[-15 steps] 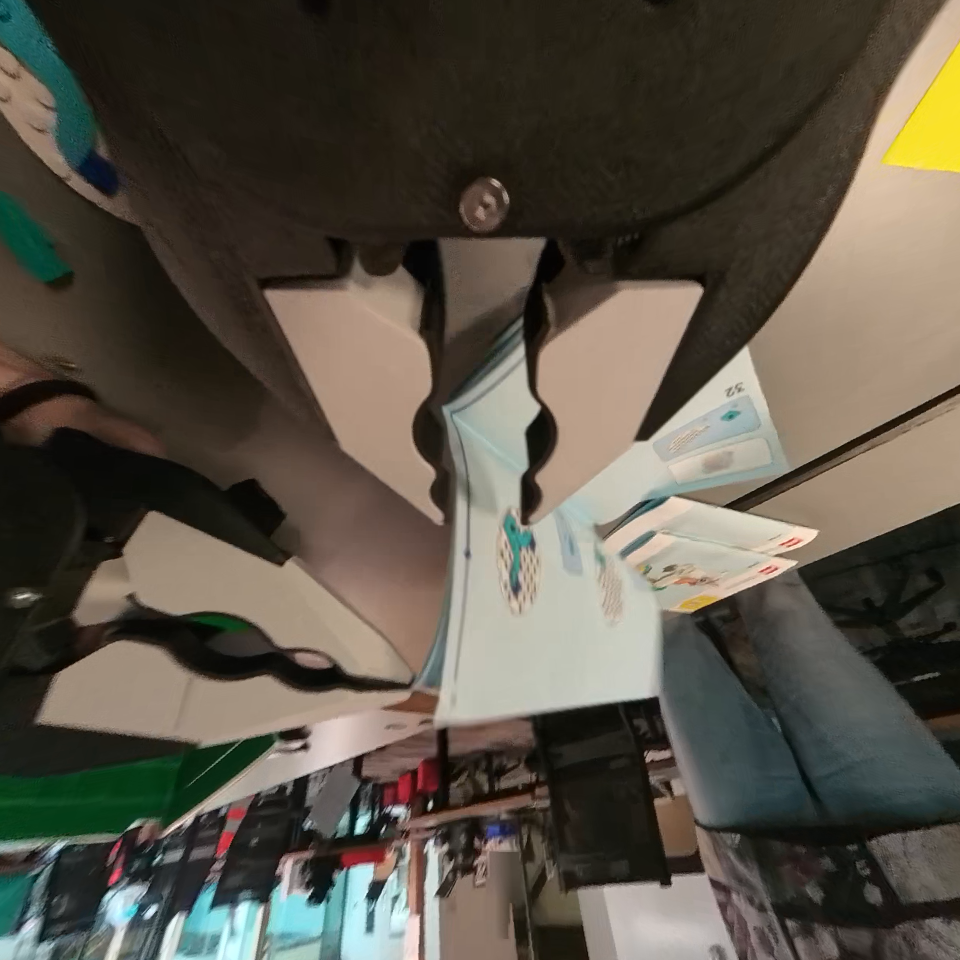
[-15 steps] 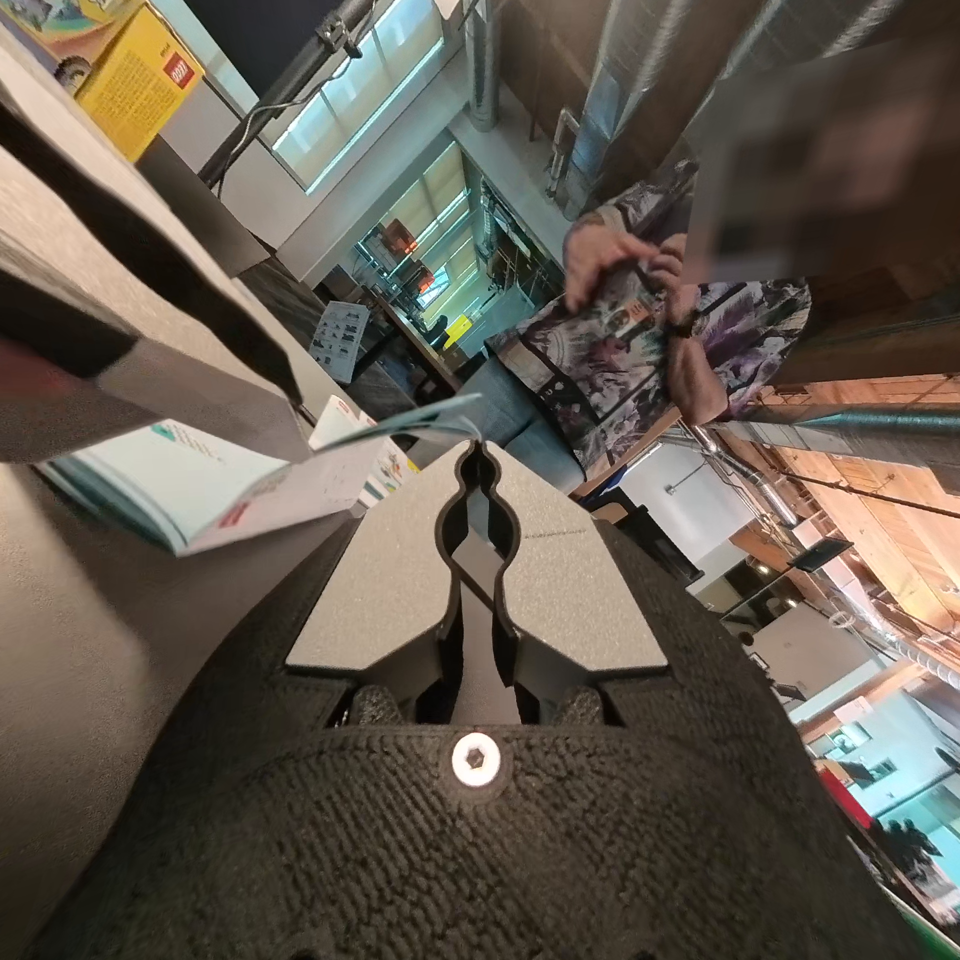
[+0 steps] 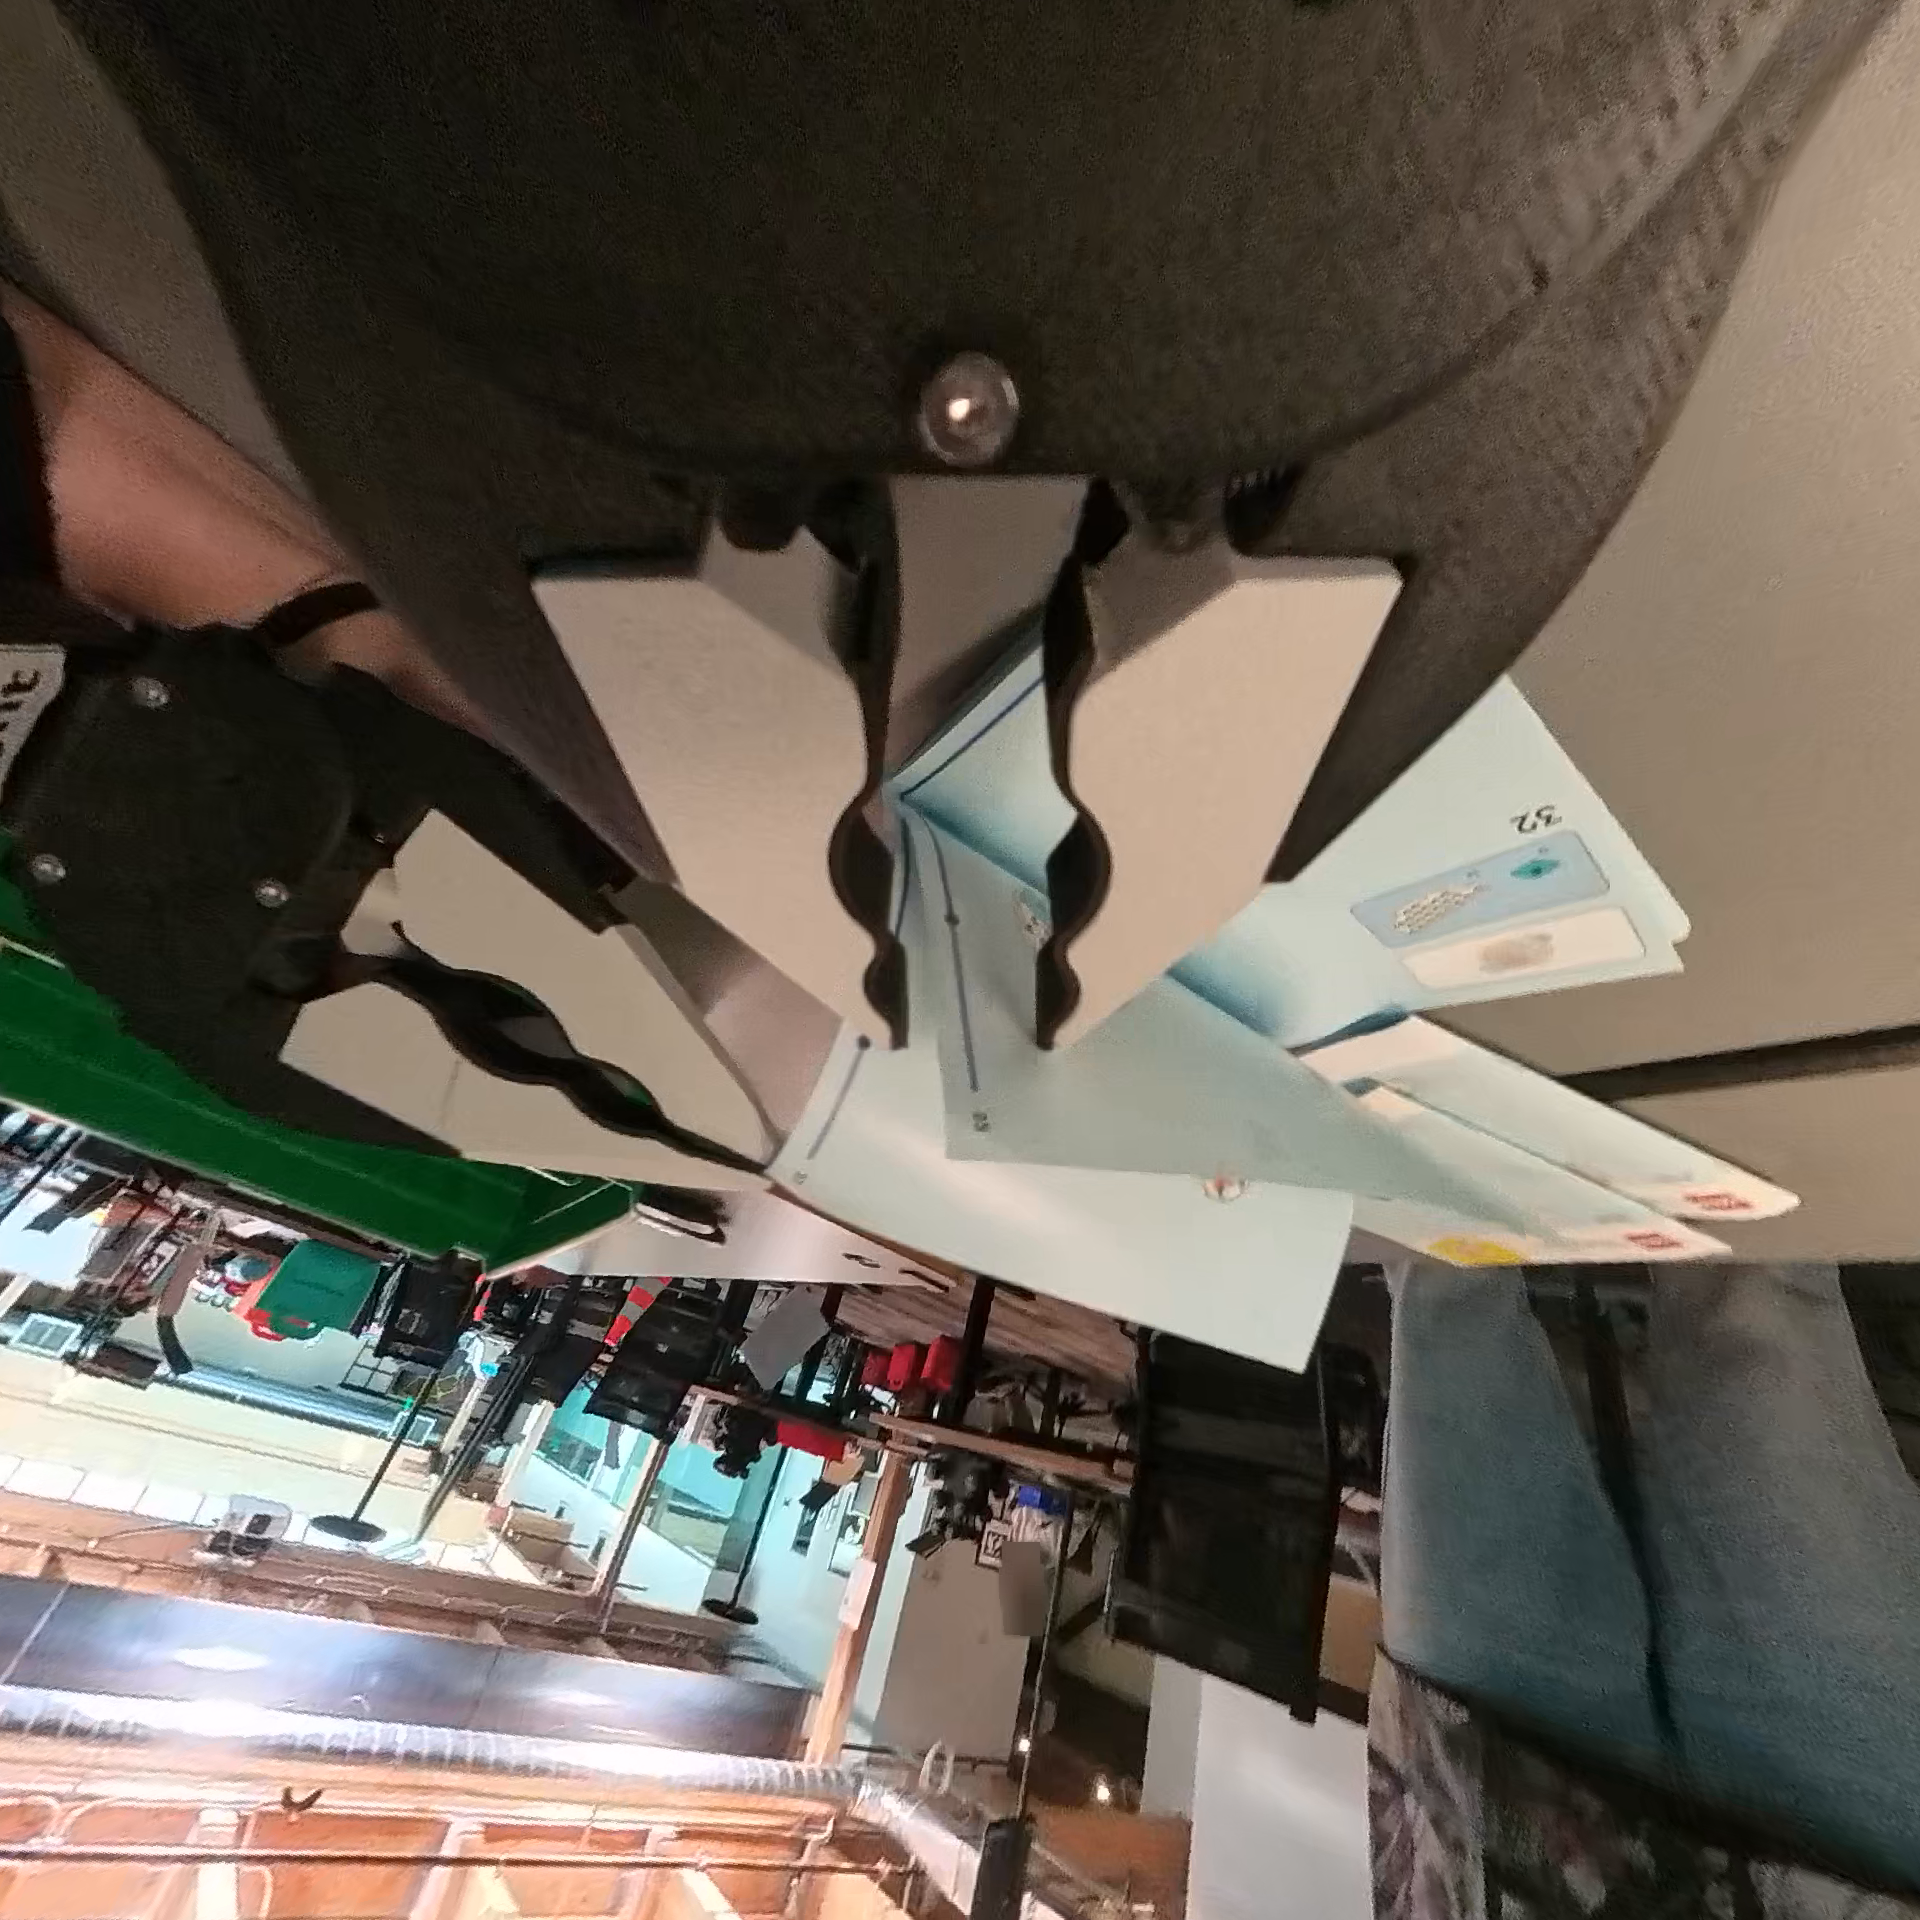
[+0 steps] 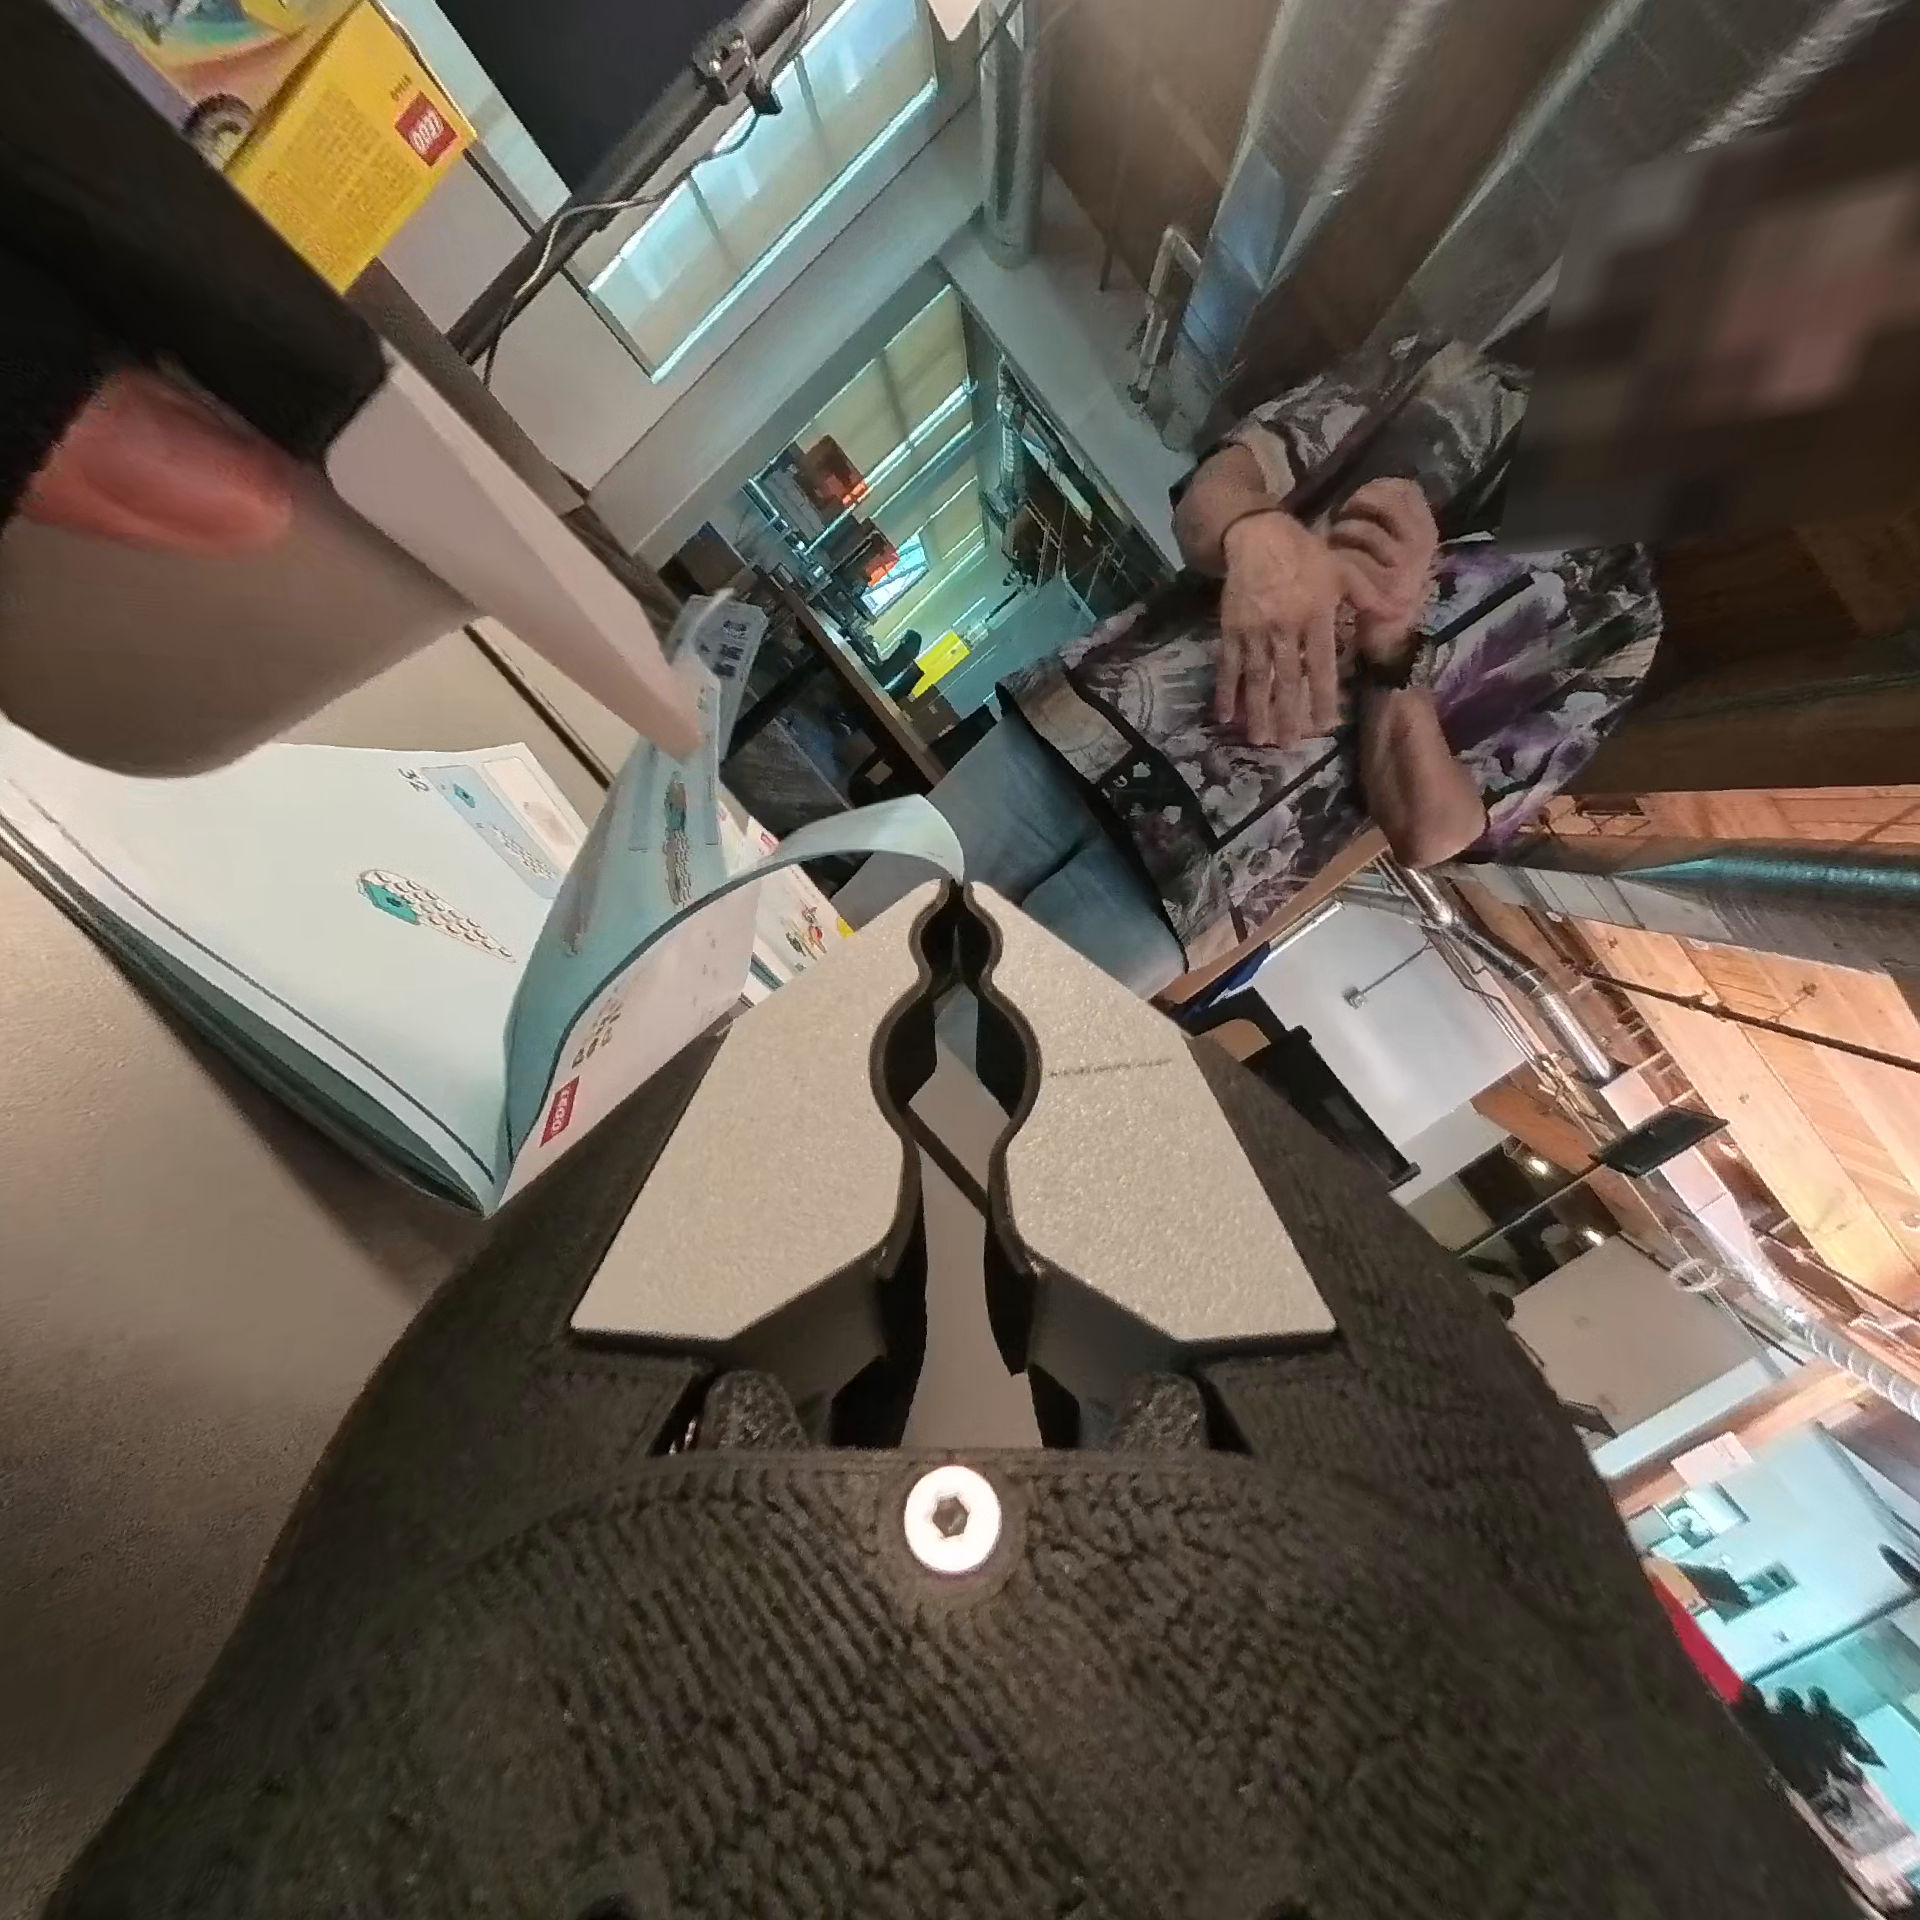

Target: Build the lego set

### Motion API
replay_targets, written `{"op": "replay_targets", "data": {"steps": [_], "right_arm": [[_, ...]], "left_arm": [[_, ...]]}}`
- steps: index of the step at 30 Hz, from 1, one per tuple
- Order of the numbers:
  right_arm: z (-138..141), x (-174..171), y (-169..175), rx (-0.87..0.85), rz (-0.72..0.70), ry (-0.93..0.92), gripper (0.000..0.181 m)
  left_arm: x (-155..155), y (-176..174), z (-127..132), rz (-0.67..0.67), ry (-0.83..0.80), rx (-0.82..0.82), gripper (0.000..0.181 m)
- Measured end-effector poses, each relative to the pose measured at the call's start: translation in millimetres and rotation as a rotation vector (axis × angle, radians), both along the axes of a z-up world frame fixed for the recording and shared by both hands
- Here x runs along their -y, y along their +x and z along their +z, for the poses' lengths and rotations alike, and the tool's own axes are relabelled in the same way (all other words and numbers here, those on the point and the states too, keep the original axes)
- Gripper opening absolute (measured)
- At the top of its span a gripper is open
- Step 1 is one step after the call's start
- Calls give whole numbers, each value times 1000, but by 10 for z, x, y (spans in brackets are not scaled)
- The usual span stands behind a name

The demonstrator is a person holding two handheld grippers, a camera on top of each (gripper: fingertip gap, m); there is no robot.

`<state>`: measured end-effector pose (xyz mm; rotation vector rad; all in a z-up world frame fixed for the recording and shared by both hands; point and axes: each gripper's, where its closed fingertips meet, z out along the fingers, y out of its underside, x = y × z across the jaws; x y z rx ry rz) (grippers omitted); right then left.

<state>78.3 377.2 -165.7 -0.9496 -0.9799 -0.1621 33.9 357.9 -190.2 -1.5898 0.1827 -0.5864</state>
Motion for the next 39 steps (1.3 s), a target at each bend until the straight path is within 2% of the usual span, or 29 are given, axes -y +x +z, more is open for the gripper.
{"op": "replay_targets", "data": {"steps": [7,13,23,30,39], "right_arm": [[-14,-40,95,-18,-28,-27,0],[-85,-35,198,46,-71,-29,0],[-254,-33,365,194,-144,-32,0],[-300,-51,467,203,-173,-58,0],[-394,-14,592,252,-211,-91,0]], "left_arm": [[-5,-120,-29,53,-35,49,16],[21,-151,-52,77,-48,41,4],[189,-276,-86,125,-78,67,0],[167,-282,-125,116,-109,79,0],[105,-416,-185,194,-138,9,0]]}}
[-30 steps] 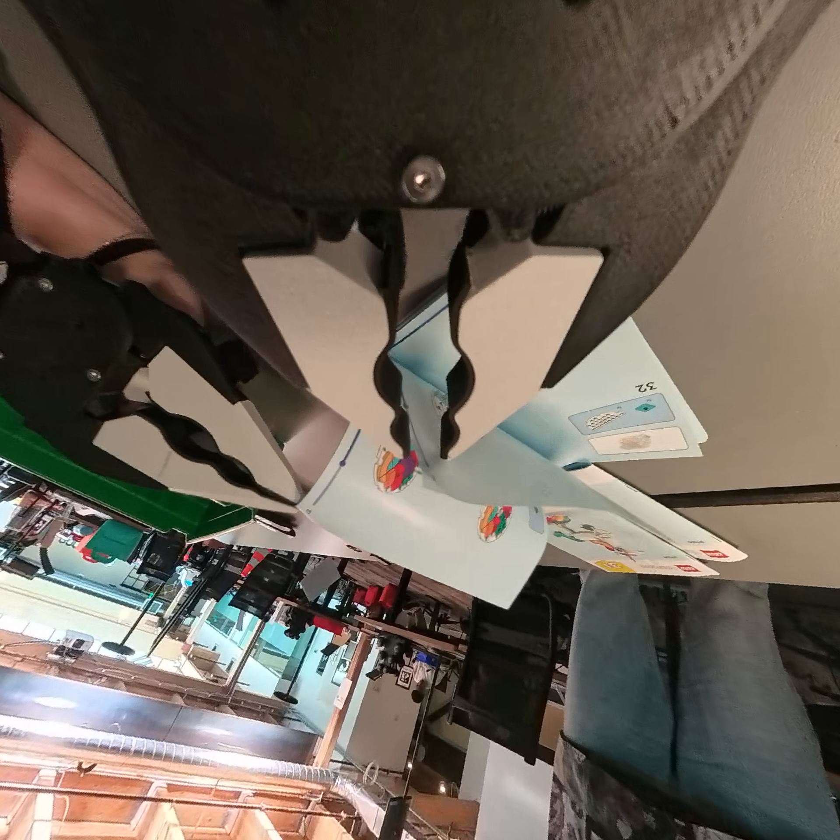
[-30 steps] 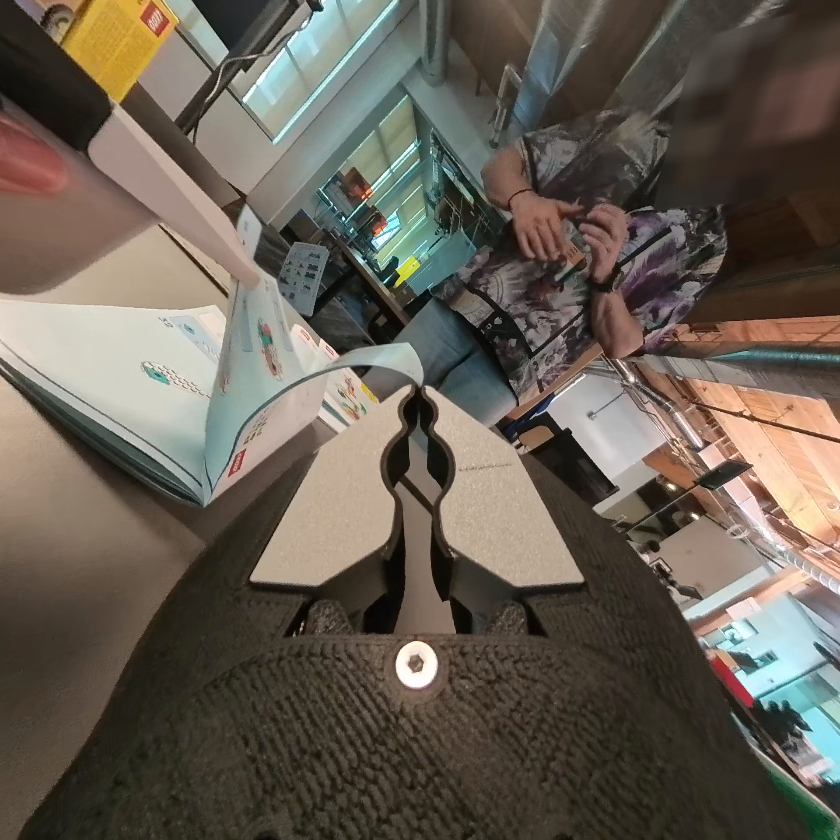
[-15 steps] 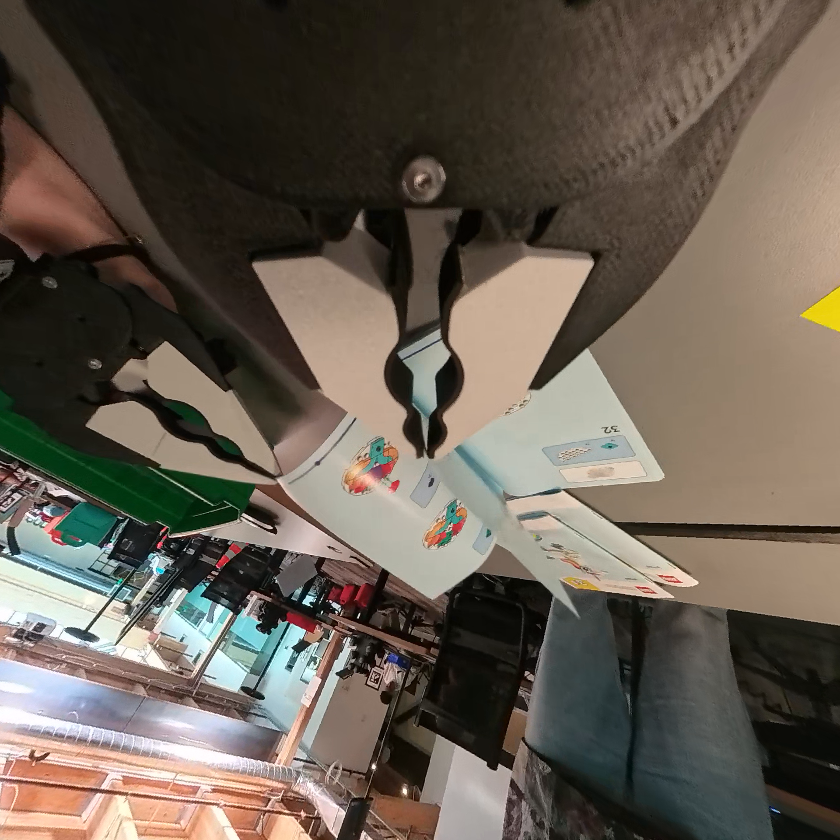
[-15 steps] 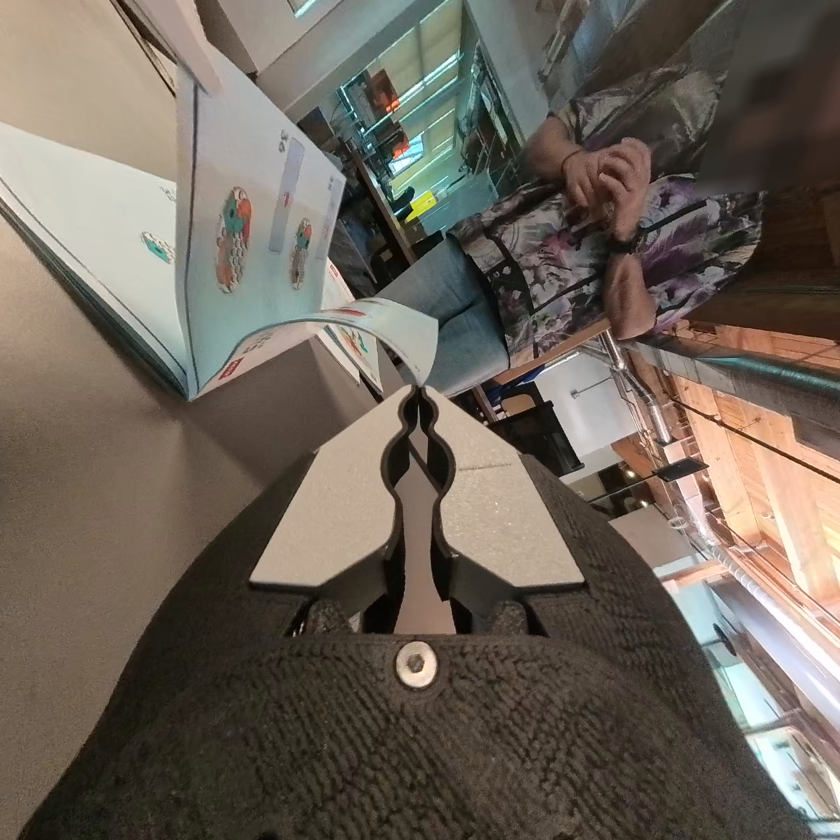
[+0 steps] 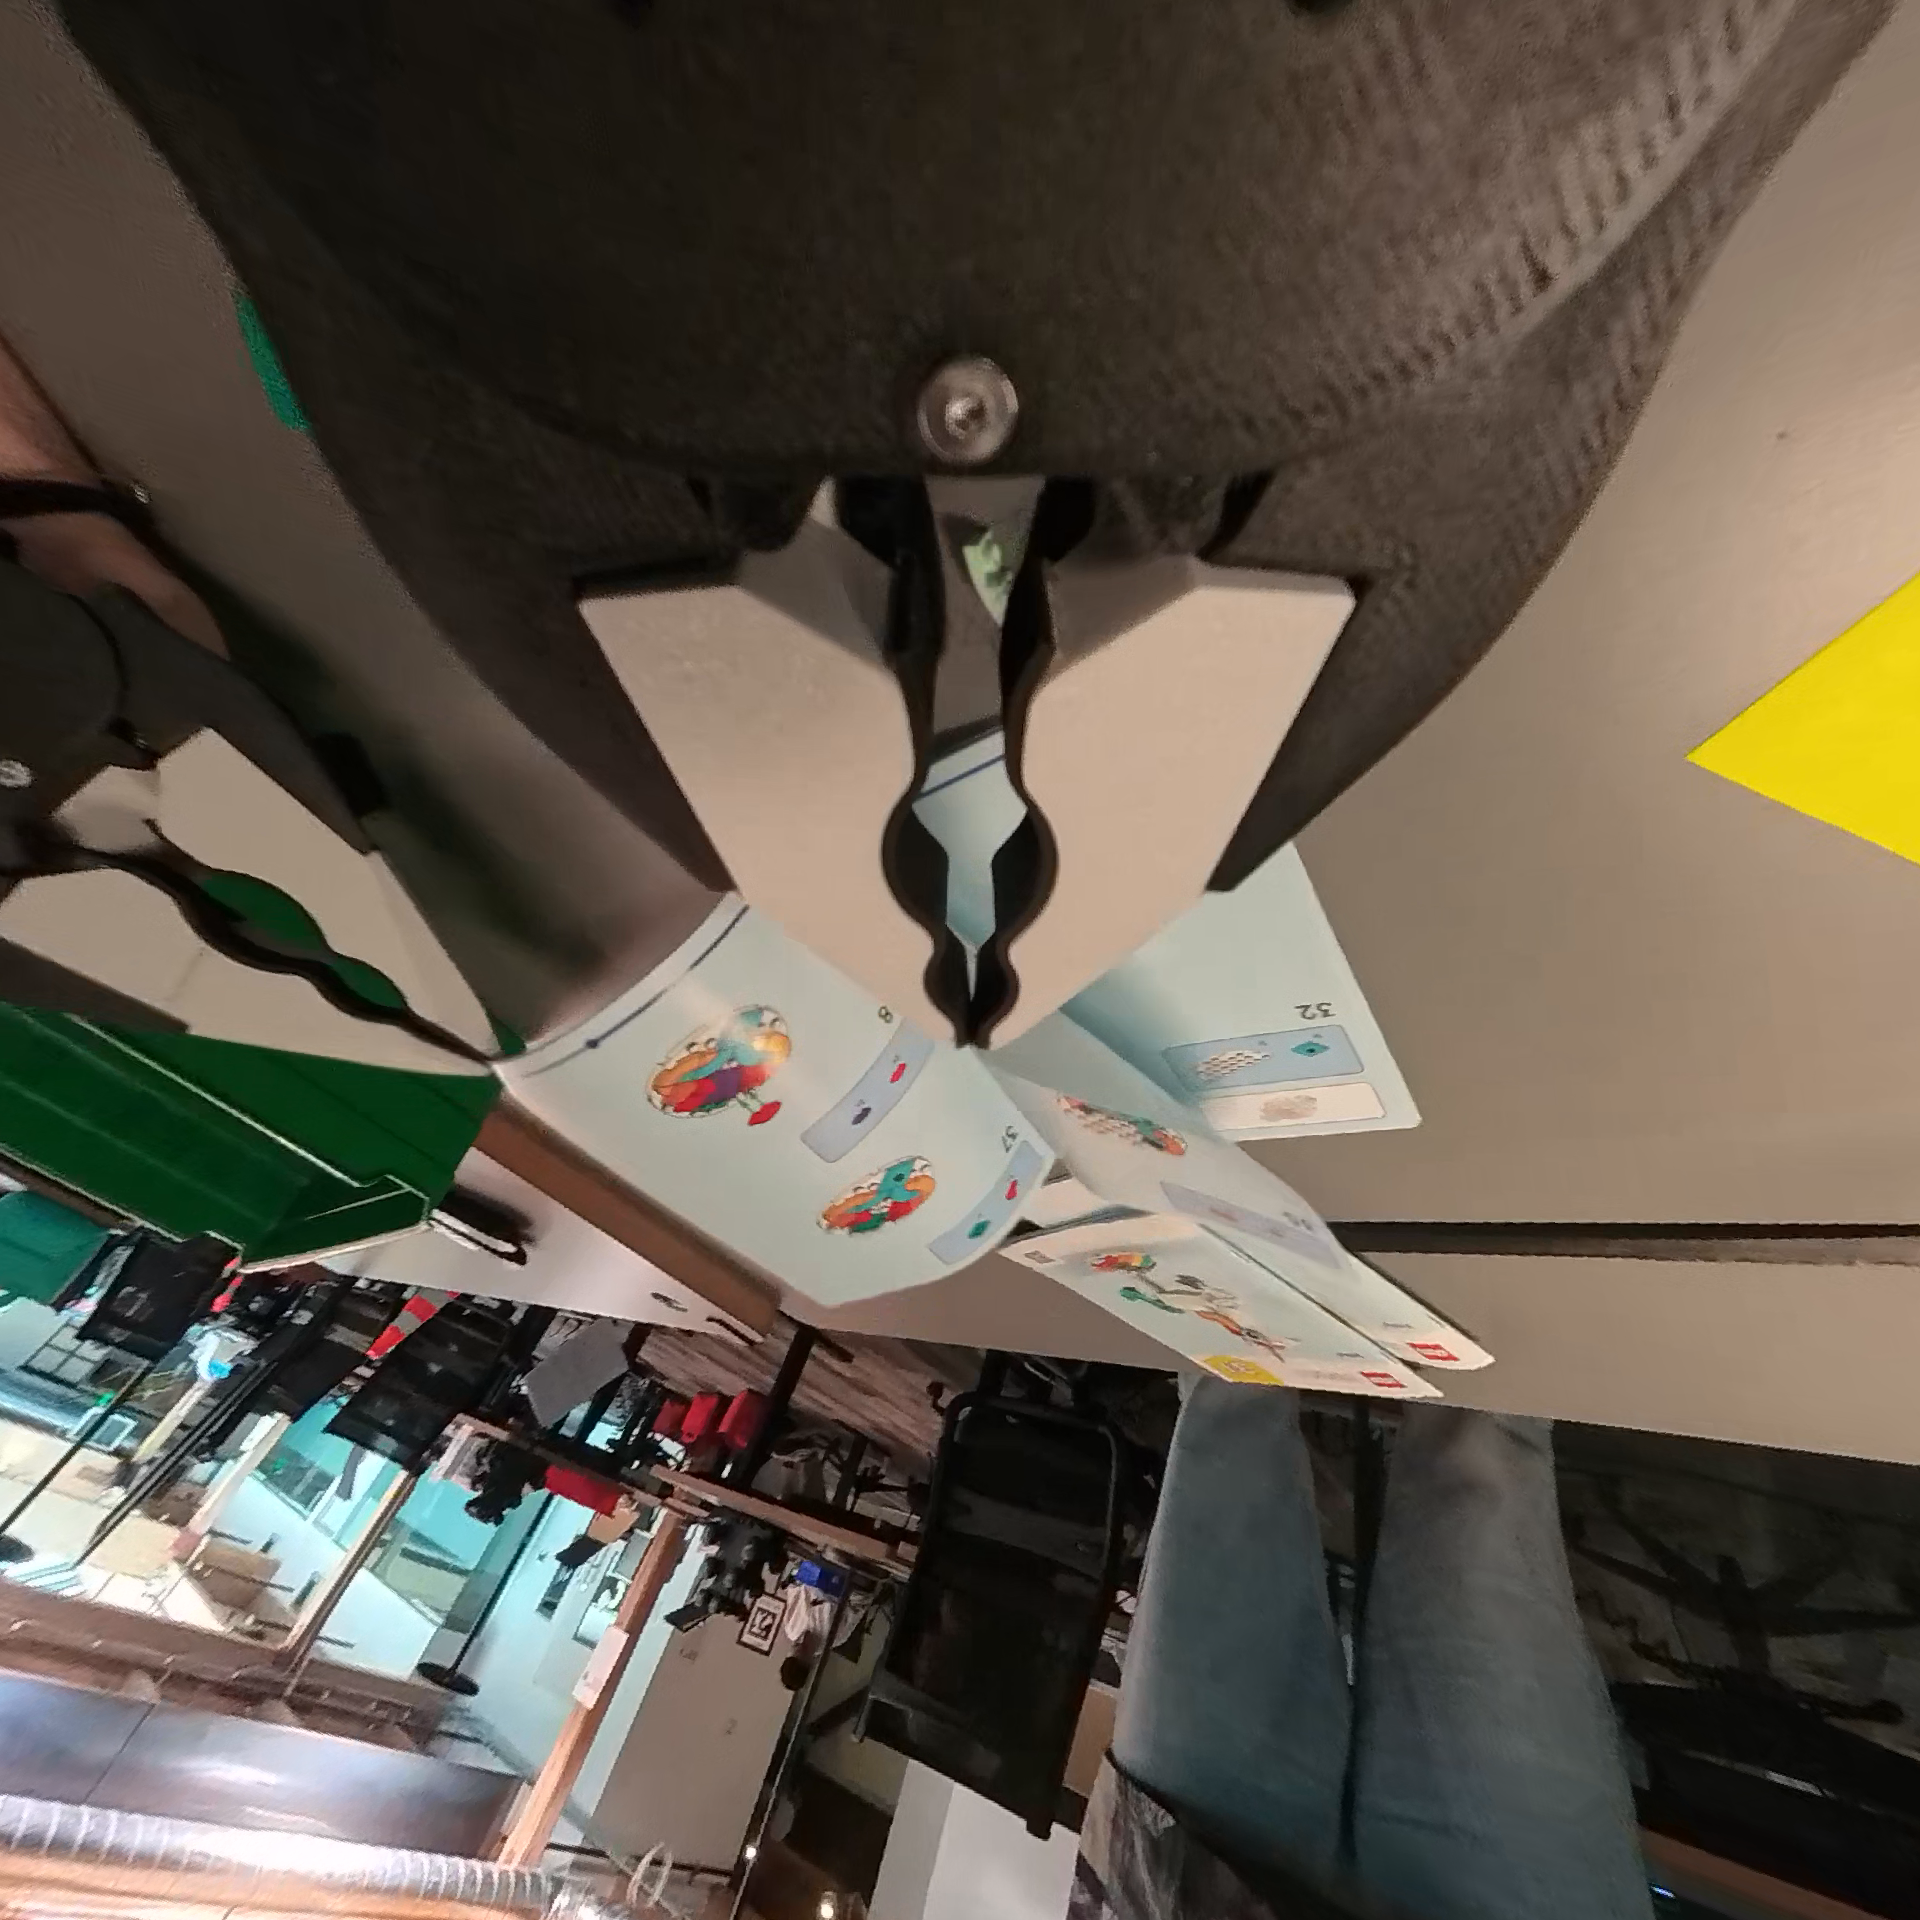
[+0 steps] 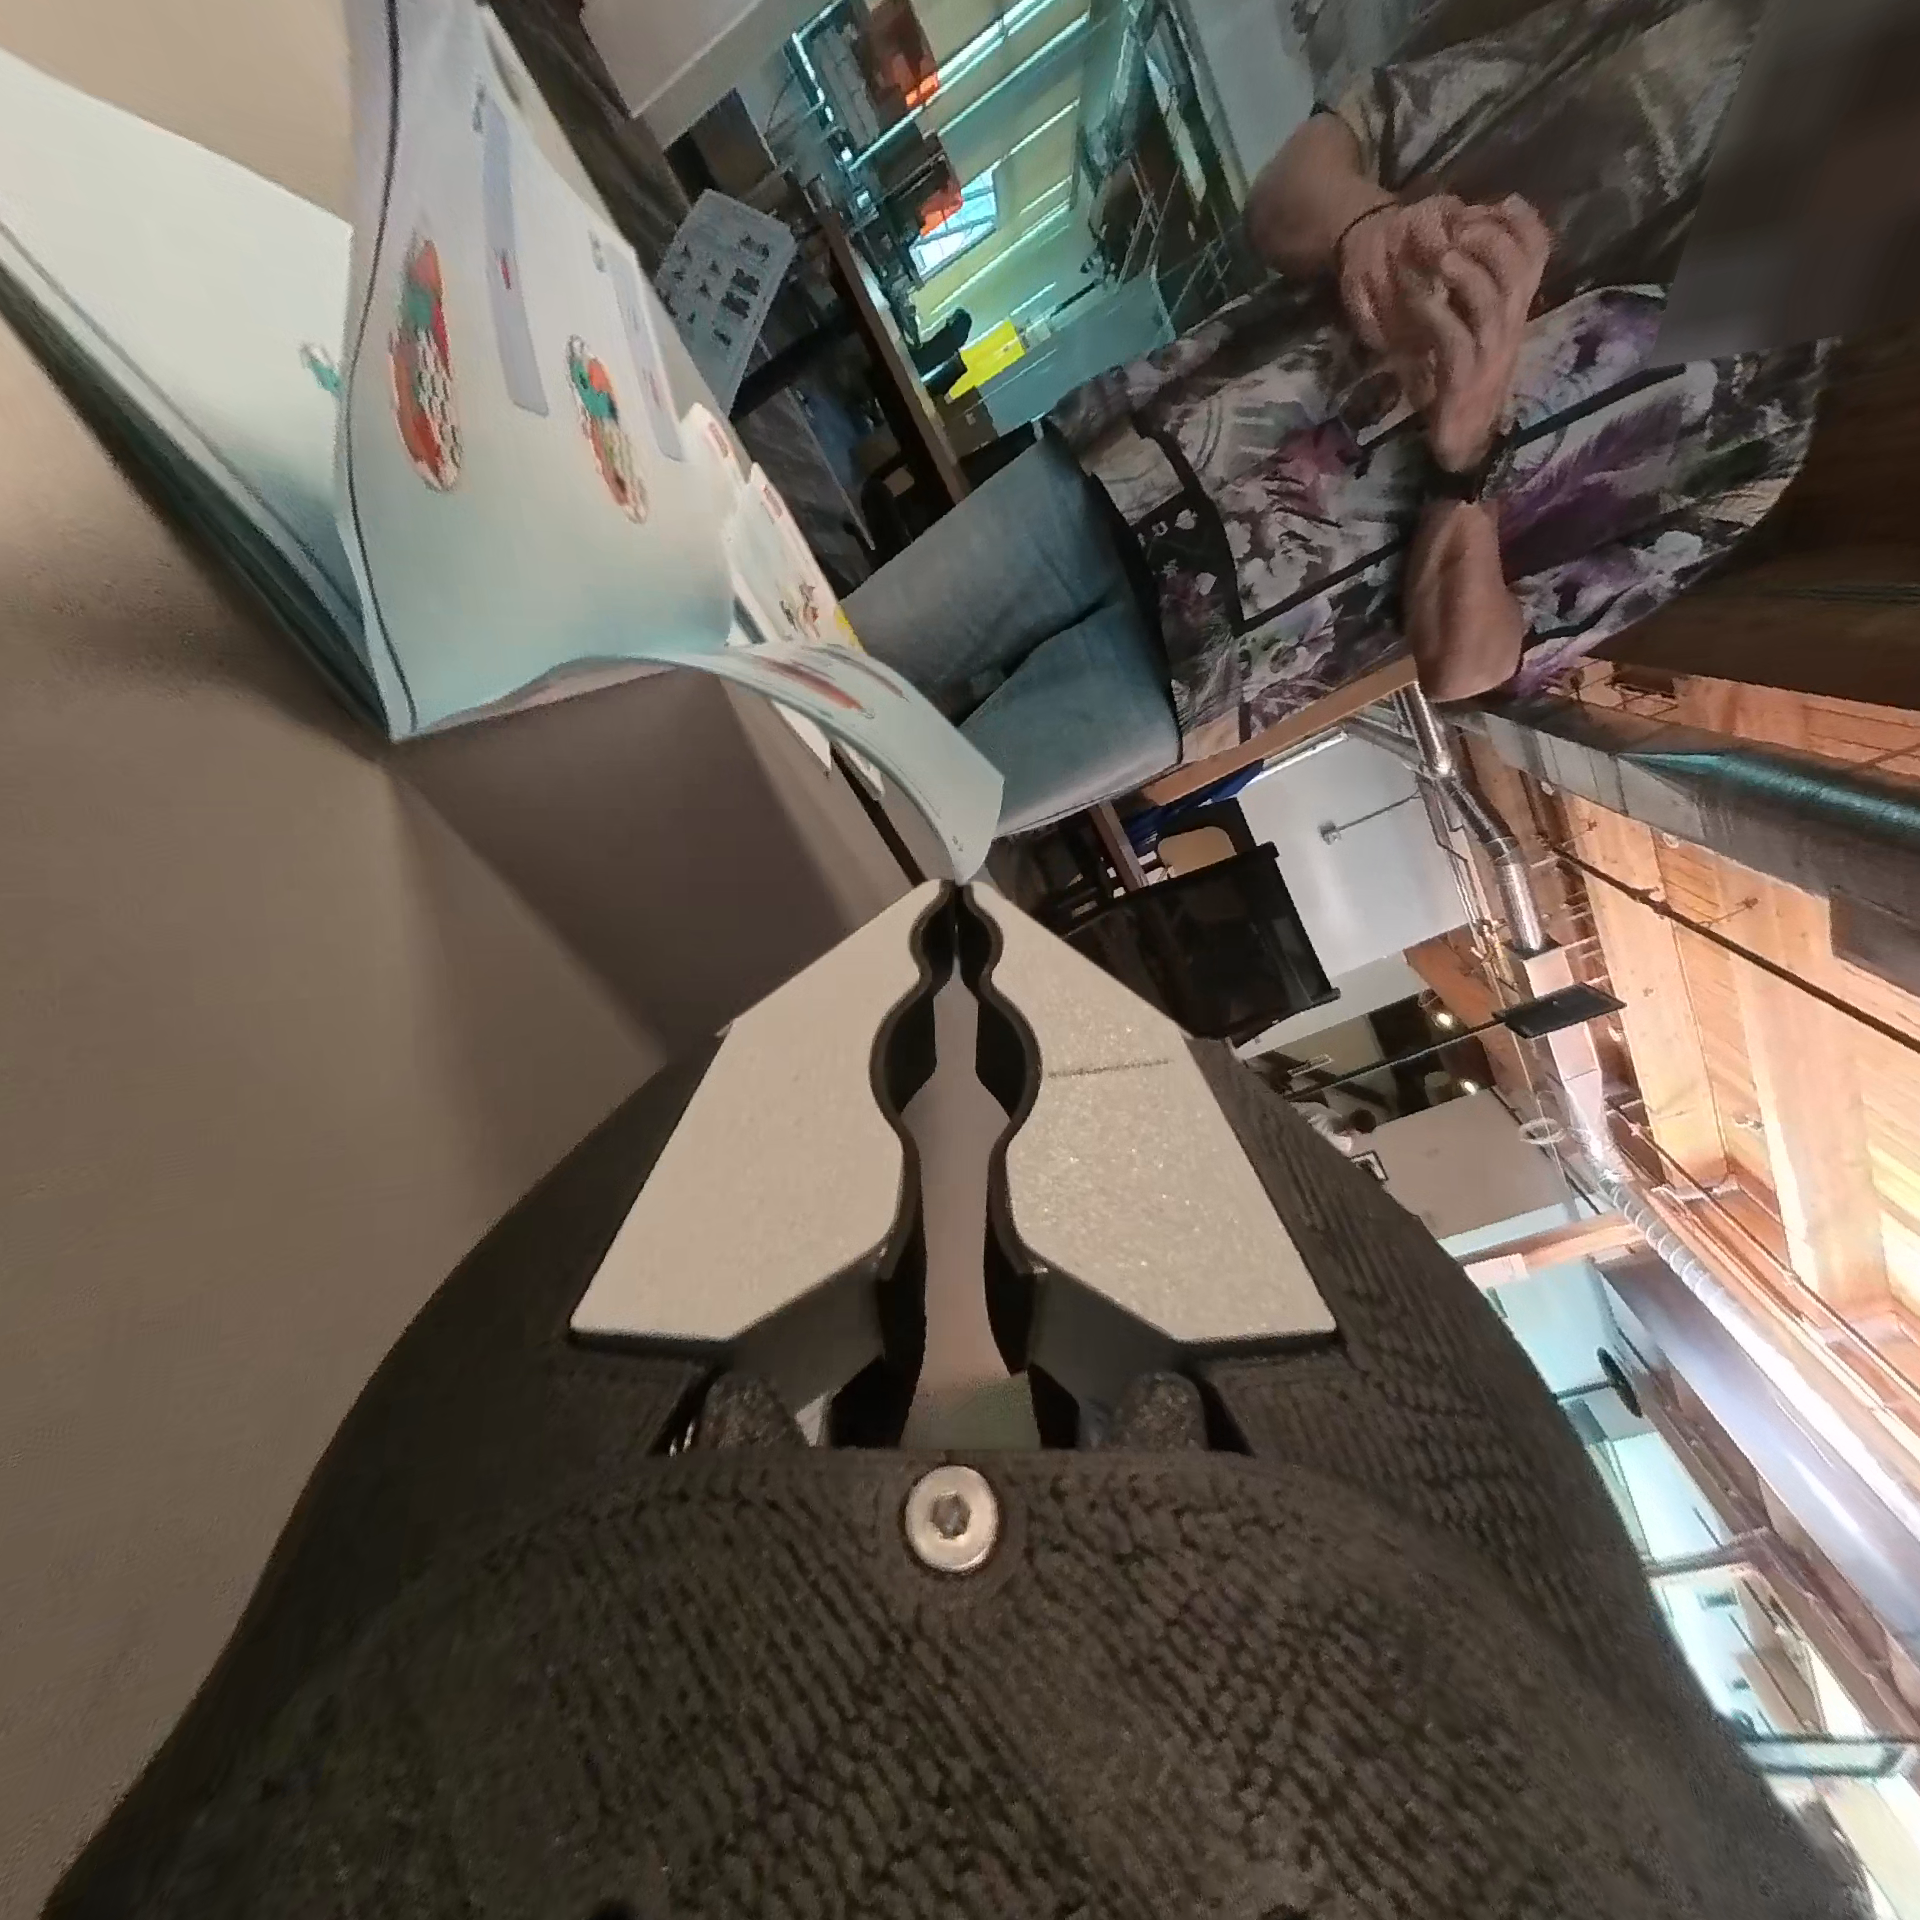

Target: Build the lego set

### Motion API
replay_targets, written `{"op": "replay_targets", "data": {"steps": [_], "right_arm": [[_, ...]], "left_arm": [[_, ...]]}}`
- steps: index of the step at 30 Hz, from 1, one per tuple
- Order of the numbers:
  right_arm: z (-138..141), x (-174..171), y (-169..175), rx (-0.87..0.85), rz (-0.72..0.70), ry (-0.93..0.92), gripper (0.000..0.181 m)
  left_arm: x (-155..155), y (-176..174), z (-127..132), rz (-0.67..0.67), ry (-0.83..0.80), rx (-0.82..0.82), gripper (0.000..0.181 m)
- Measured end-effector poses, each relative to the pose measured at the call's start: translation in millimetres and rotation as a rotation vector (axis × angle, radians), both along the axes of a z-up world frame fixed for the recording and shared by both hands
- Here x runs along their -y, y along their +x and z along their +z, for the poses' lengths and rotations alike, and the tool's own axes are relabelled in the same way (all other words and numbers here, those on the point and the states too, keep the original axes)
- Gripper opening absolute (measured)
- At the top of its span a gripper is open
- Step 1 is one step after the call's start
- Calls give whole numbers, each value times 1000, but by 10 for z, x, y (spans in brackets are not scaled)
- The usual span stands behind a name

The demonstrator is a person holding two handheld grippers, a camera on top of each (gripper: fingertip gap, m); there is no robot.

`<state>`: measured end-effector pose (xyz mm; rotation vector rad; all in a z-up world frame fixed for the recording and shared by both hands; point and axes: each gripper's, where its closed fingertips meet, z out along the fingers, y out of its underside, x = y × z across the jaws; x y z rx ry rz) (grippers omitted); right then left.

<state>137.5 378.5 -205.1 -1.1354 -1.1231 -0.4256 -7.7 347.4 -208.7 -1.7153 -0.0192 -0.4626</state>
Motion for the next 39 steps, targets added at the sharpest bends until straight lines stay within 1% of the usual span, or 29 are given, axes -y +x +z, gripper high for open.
{"op": "replay_targets", "data": {"steps": [3,5,7,11,18,21,23,27,30,33,36,39], "right_arm": [[-62,16,28,22,-5,-30,0],[-101,1,55,27,-16,-53,0],[-124,-17,79,28,-28,-69,0],[-178,-51,114,26,-42,-109,0],[-269,-93,175,25,-62,-173,0],[-323,-108,228,29,-75,-211,0],[-397,-121,271,34,-84,-262,0],[-522,-161,355,33,-107,-348,0],[-604,-168,371,50,-108,-399,0],[-668,-172,372,76,-109,-437,0],[-716,-176,386,98,-111,-467,0],[-717,-159,394,53,-103,-511,0]], "left_arm": [[2,-65,4,36,3,1,0],[6,-131,9,74,9,-17,6],[23,-236,46,140,37,-54,11],[93,-438,177,271,124,-137,14],[142,-537,222,296,155,-126,13],[124,-497,201,265,144,-117,14],[95,-376,157,200,119,-150,15],[32,17,-71,26,1,-319,19],[31,218,-175,-48,-29,-460,15],[9,345,-284,-93,-70,-565,12],[-12,440,-369,-131,-108,-604,10],[-35,457,-470,-145,-164,-633,9]]}}
